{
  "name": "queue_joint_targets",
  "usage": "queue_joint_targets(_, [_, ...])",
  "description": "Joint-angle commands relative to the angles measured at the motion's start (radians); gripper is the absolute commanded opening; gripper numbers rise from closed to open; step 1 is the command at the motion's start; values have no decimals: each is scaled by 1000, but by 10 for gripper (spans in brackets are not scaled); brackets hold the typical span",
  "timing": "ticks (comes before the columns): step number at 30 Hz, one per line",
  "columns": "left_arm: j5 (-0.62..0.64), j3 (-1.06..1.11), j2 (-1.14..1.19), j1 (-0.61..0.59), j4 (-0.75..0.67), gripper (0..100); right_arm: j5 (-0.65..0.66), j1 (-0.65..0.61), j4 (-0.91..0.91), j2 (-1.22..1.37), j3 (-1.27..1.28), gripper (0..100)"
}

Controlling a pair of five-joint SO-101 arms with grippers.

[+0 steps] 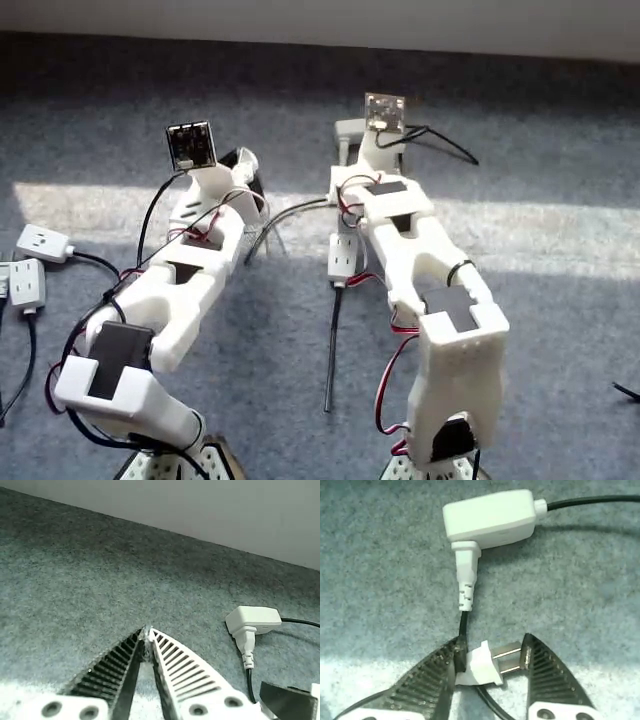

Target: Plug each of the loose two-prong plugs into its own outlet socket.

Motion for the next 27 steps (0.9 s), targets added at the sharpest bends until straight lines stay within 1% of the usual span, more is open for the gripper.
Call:
queue_joint_targets(1, [3, -33, -4, -8, 8, 6, 12, -19, 39, -18, -41, 180])
queue_joint_targets(3, [3, -33, -4, -8, 8, 6, 14, -19, 62, -22, -41, 171])
queue_joint_targets(6, [3, -33, -4, -8, 8, 6, 14, -18, 101, -24, -64, 106])
queue_joint_targets(9, [3, -33, -4, -8, 6, 6, 14, -10, 216, -22, -139, 54])
queue_joint_targets(13, [3, -33, -4, -7, 6, 6, 14, 12, 387, -21, -268, 54])
queue_joint_targets(16, [3, -33, -4, -7, 6, 6, 14, 38, 483, -19, -344, 54])
queue_joint_targets(23, [3, -33, -4, -7, 6, 6, 14, 116, 582, -19, -446, 54])
queue_joint_targets(27, [3, -33, -4, -7, 6, 6, 14, 213, 627, -19, -484, 55])
